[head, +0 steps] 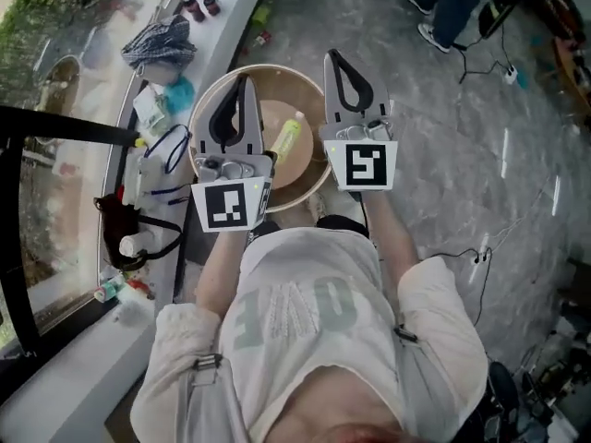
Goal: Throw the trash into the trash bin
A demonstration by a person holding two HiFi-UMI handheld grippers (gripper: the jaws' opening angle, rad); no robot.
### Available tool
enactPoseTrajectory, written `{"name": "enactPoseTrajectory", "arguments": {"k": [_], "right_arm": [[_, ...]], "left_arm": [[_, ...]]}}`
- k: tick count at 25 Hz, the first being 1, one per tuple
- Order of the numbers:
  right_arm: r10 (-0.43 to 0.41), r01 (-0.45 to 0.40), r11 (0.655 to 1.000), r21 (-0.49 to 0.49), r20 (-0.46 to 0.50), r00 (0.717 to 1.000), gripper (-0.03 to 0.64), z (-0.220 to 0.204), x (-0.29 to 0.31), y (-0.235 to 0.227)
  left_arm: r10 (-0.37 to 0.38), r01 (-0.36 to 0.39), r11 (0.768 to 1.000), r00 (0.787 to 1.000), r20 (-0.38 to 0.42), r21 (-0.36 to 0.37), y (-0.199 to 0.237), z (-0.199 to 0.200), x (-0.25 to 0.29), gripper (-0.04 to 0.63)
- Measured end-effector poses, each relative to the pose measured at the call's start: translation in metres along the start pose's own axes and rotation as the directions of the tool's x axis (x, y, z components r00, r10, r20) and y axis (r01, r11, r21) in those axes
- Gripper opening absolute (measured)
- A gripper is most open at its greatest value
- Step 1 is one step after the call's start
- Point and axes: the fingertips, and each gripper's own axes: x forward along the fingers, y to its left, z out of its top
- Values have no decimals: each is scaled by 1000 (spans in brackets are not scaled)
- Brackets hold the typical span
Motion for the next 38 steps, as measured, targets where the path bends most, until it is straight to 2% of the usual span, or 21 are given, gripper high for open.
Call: {"name": "enactPoseTrajectory", "arguments": {"k": [4, 7, 10, 14, 28, 29, 30, 31, 35, 38], "right_arm": [[176, -176, 984, -6, 18, 984, 14, 11, 23, 79], [236, -236, 972, -4, 33, 971, 14, 16, 33, 116], [277, -277, 961, -1, 26, 961, 14, 16, 36, 138], [301, -301, 954, 8, 6, 954, 14, 11, 38, 149], [403, -393, 908, 145, -44, 914, 20, -22, 40, 154], [415, -398, 900, 178, -69, 907, 52, -33, 44, 157], [432, -404, 889, 215, -102, 896, 246, -47, 48, 160], [450, -410, 879, 244, -140, 882, 301, -63, 53, 164], [520, -447, 850, 279, -306, 798, 328, -145, 69, 180], [521, -441, 853, 278, -425, 740, 381, -229, 81, 189]], "left_arm": [[111, -113, 993, 992, 58, 22, 52, 20, -28, 12], [151, -153, 988, 986, 76, 19, 76, 25, -42, 12], [187, -189, 982, 981, 49, 20, 90, 20, -51, 11], [242, -242, 970, 970, 38, -13, 105, 17, -59, 11], [293, -293, 955, 956, 12, -41, 124, 1, -72, 11], [300, -300, 953, 954, 1, -44, 125, -4, -74, 11], [307, -308, 950, 952, -13, -46, 127, -10, -76, 11], [315, -316, 947, 949, -29, -49, 130, -17, -78, 12], [353, -358, 933, 932, -89, -48, 143, -53, -86, 12], [381, -386, 923, 916, -123, -16, 156, -86, -95, 11]]}}
